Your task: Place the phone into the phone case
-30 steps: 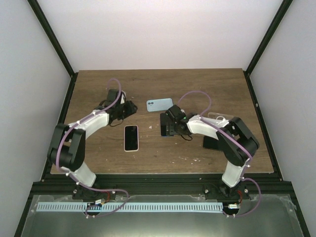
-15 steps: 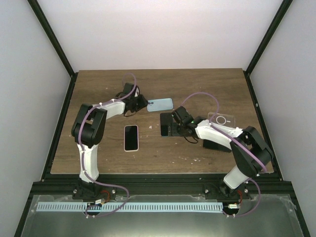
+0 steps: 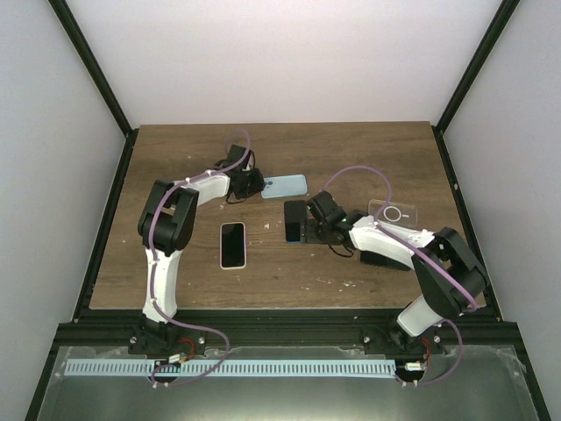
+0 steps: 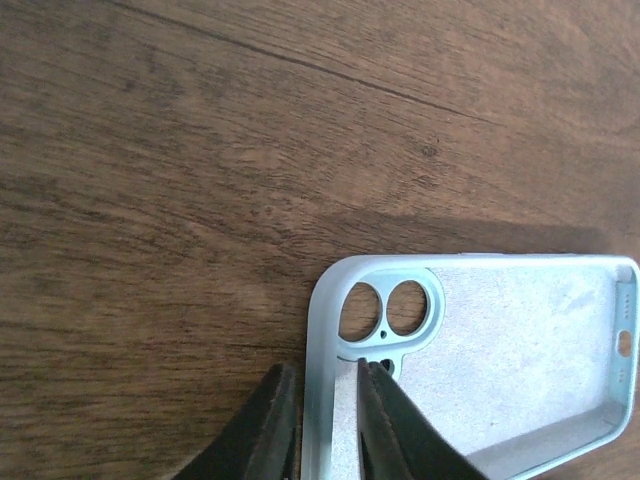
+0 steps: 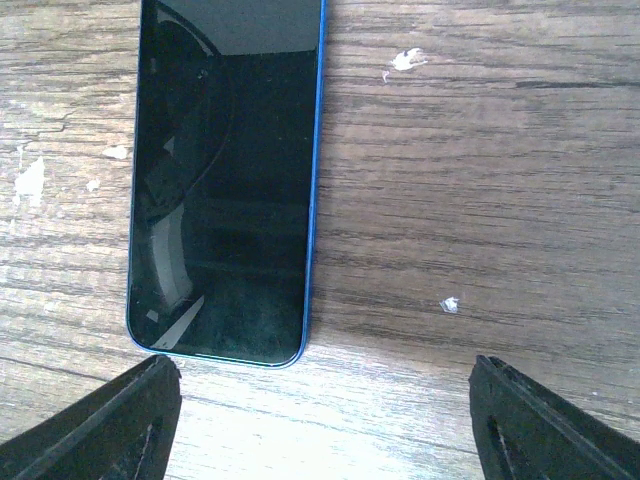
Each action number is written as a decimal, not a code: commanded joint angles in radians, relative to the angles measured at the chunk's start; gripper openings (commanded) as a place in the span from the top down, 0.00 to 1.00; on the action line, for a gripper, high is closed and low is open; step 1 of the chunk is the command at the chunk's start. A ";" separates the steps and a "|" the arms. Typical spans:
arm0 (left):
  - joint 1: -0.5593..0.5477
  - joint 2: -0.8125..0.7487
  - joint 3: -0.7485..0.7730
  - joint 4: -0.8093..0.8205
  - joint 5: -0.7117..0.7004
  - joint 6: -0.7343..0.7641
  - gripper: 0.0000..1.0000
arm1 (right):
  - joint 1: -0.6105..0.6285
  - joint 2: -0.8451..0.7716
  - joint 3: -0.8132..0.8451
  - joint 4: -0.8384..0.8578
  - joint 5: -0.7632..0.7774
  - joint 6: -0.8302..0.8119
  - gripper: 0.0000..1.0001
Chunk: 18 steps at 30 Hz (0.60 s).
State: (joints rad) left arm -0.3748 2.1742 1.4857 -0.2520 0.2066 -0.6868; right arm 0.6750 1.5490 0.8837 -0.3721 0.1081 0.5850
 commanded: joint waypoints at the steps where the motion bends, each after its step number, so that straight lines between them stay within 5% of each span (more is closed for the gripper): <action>1: -0.015 0.041 0.074 -0.094 -0.040 0.028 0.87 | -0.009 -0.017 0.017 0.011 0.032 0.006 0.20; 6: -0.006 0.013 0.103 -0.142 -0.056 0.071 1.00 | -0.010 -0.048 0.002 0.023 0.031 0.006 0.20; 18: 0.144 -0.390 -0.099 -0.136 -0.035 0.116 1.00 | -0.009 -0.047 0.036 0.029 0.000 0.038 0.05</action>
State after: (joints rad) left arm -0.2649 1.9308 1.4570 -0.4099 0.1612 -0.5972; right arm 0.6754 1.4956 0.8837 -0.3565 0.0971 0.6060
